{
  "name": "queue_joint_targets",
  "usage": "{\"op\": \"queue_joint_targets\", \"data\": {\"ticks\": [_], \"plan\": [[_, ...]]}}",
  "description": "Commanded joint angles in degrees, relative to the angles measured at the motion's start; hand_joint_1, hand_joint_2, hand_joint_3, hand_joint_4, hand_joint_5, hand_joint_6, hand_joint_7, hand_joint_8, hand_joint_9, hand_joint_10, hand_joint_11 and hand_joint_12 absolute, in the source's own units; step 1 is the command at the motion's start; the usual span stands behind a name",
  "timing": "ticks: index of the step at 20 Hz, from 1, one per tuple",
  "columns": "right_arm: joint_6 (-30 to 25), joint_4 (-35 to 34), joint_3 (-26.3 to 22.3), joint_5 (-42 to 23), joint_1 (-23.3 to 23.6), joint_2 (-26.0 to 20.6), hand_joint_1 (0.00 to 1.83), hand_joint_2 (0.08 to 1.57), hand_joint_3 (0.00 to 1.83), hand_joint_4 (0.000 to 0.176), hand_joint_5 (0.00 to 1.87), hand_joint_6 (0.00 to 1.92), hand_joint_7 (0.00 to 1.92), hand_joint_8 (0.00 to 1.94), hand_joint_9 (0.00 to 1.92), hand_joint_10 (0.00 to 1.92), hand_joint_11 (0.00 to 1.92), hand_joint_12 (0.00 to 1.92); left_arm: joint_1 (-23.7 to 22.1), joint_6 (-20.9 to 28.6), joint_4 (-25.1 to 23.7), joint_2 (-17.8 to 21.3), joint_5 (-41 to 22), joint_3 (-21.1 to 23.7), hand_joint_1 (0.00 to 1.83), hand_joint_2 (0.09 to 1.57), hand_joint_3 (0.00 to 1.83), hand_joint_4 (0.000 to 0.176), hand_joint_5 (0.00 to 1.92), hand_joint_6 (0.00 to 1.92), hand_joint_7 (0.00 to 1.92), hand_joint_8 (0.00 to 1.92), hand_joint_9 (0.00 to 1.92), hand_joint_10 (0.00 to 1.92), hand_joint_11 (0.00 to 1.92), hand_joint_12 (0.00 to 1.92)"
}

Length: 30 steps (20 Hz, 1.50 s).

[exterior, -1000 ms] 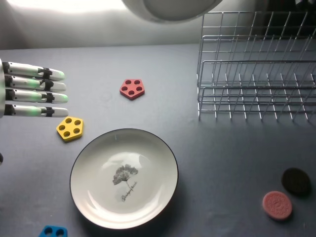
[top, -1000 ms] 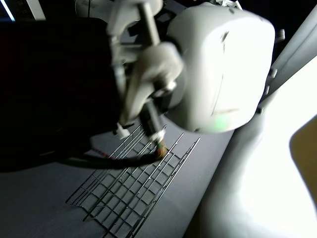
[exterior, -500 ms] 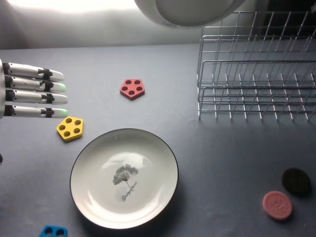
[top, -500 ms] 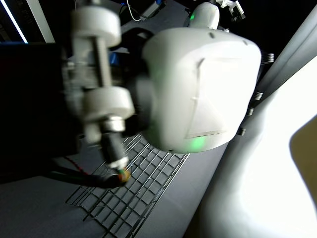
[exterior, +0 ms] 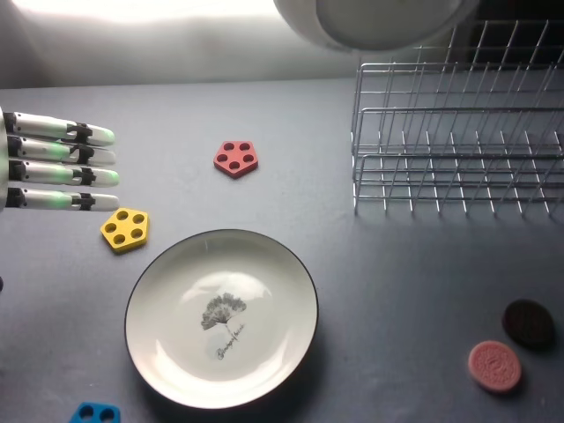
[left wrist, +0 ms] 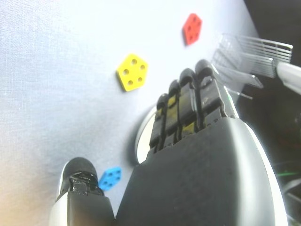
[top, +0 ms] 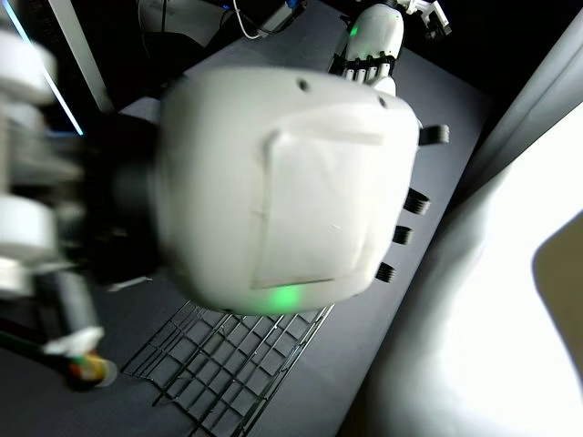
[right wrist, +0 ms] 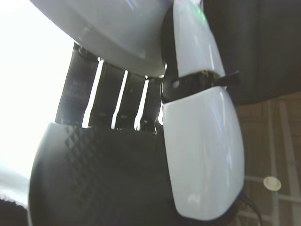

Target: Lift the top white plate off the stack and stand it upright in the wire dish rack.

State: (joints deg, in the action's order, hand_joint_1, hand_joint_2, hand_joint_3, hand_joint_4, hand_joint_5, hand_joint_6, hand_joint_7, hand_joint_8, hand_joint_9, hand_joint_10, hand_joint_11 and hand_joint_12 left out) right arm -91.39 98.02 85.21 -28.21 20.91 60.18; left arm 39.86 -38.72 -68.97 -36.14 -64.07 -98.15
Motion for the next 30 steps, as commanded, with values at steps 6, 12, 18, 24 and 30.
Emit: {"op": "queue_joint_targets", "data": {"ticks": [6, 12, 18, 24, 30], "plan": [[-2.79, -1.82, -2.61, 0.88, 3.21, -3.35, 1.50, 1.04, 0.00, 0.000, 0.94, 0.98, 1.07, 0.63, 1.18, 0.58, 1.06, 1.23, -1.26, -0.29, 3.91, 0.63, -3.11, -0.26, 0.07, 1.00, 0.00, 0.000, 0.07, 0.00, 0.09, 0.00, 0.09, 0.00, 0.00, 0.23], [-3.02, -1.77, -2.90, 0.86, 1.39, -4.67, 1.50, 1.03, 0.00, 0.000, 0.95, 0.93, 1.07, 0.64, 1.22, 0.54, 1.07, 1.22, -1.26, -0.27, 3.88, 0.63, -3.27, -0.25, 0.07, 1.00, 0.00, 0.000, 0.06, 0.00, 0.09, 0.00, 0.09, 0.00, 0.00, 0.23], [-3.77, -1.78, -3.45, 0.78, -1.63, -5.94, 1.50, 1.03, 0.00, 0.000, 0.95, 0.97, 1.07, 0.63, 1.20, 0.56, 1.09, 1.18, -1.26, -0.27, 3.70, 0.61, -3.27, -0.26, 0.08, 1.00, 0.00, 0.000, 0.05, 0.00, 0.08, 0.00, 0.07, 0.00, 0.00, 0.18], [-3.77, -1.78, -2.39, 0.07, -1.96, -6.04, 1.40, 1.05, 0.00, 0.000, 0.99, 0.99, 1.07, 0.71, 1.19, 0.70, 1.25, 0.51, -1.27, -0.29, 3.62, 0.60, -3.32, -0.25, 0.10, 0.99, 0.00, 0.000, 0.06, 0.00, 0.10, 0.01, 0.11, 0.01, 0.02, 0.23], [-3.77, -2.24, -0.38, -0.42, -1.96, -6.04, 1.50, 1.02, 0.00, 0.000, 1.00, 0.89, 1.15, 0.47, 1.21, 0.54, 1.06, 1.23, -1.28, -0.29, 3.55, 0.58, -3.39, -0.25, 0.09, 1.00, 0.00, 0.000, 0.03, 0.00, 0.06, 0.00, 0.06, 0.00, 0.00, 0.20]]}}
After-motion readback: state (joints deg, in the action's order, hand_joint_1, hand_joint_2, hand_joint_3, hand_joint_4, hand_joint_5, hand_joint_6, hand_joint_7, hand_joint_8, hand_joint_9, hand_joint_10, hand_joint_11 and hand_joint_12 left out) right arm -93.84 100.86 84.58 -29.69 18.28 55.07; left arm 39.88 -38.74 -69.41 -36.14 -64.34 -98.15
